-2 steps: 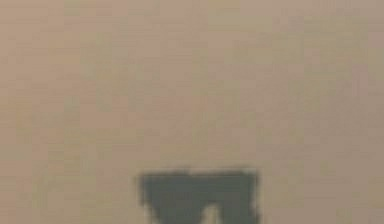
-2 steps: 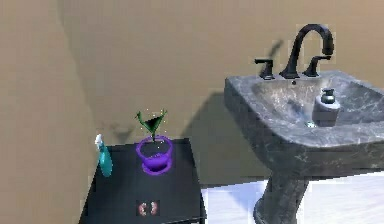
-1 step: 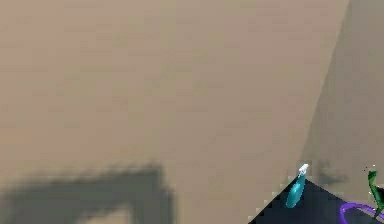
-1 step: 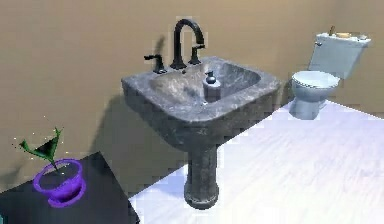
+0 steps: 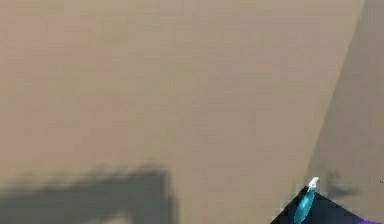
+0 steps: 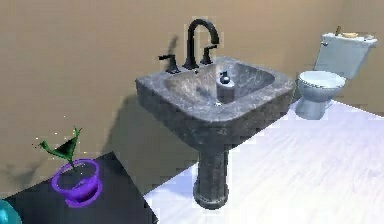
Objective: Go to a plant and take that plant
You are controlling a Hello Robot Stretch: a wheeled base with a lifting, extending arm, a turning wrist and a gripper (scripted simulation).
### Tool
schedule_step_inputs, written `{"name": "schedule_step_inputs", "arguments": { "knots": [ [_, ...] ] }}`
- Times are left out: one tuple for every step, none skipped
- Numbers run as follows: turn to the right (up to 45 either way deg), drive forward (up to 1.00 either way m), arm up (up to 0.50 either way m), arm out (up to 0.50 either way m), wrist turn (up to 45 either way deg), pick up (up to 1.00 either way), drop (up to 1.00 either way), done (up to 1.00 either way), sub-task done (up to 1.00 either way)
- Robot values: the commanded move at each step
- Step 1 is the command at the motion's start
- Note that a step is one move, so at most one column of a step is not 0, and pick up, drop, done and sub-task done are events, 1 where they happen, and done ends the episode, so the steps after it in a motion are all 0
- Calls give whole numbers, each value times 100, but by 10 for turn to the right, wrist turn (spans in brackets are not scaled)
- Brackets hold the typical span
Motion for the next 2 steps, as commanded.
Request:
{"name": "schedule_step_inputs", "arguments": {
  "knots": [
    [450, 0, 0, 0, 0, 0, 0, 0, 0],
    [450, 0, 0, 0, 0, 0, 0, 0, 0]
  ]
}}
